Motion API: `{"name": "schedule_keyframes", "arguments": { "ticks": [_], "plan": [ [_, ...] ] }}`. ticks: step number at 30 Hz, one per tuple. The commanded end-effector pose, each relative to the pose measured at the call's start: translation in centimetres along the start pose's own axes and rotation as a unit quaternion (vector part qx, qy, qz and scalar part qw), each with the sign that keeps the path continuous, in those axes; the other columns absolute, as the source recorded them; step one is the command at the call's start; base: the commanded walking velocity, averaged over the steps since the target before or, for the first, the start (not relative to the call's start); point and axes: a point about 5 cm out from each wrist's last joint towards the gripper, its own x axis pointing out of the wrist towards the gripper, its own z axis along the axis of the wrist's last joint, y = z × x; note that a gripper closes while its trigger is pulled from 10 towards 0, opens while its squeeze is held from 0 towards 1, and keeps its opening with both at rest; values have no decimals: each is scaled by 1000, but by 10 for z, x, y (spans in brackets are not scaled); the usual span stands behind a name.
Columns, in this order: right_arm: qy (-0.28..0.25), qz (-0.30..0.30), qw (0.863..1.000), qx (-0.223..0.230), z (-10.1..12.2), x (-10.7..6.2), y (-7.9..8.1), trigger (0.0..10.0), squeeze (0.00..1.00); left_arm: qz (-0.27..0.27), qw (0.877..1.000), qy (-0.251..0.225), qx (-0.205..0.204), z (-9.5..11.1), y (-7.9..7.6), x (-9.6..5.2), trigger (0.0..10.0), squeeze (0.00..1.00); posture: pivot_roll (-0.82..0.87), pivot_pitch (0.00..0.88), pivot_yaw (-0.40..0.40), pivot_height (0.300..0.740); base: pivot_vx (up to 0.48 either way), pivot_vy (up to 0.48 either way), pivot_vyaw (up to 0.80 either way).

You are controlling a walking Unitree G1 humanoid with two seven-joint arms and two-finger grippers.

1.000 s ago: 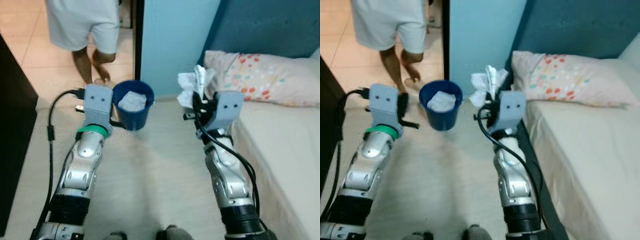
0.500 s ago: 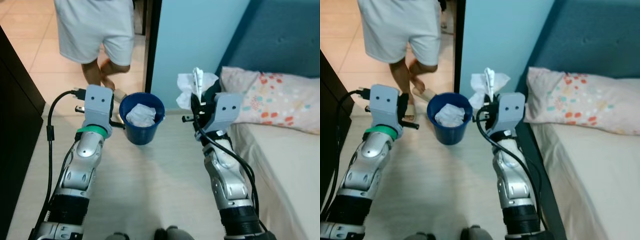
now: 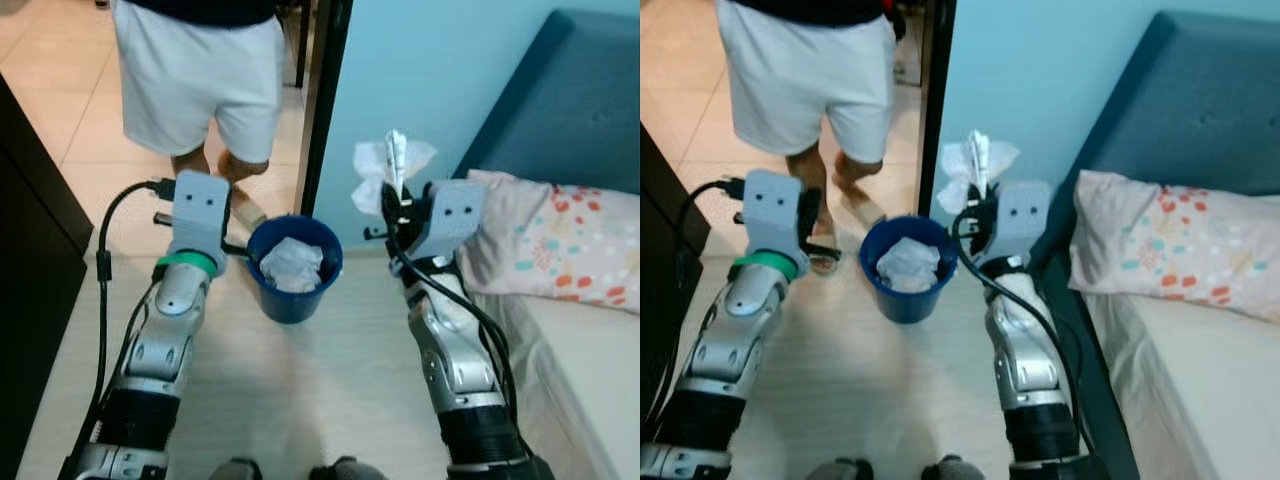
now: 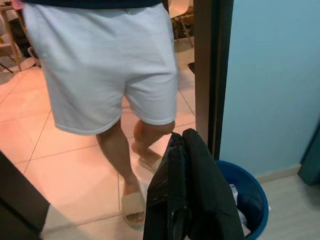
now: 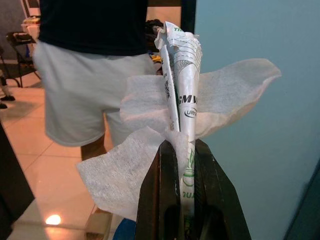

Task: Clean up the room

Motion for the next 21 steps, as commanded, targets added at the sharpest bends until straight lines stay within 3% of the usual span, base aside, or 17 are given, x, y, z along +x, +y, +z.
{"name": "schedule_keyframes", "arguments": {
  "ticks": [1,21],
  "plan": [
    [11,-15,1000,2,-4,-1,-8,10000,0,-9,1000,3,1,-1,-5,-1,10000,0,22,78,11,726,469,0,0],
    [42,7,999,-7,-15,-4,-6,10000,0,-21,999,23,10,-12,-9,-8,10000,0,23,100,6,726,469,0,0]
  ]
}}
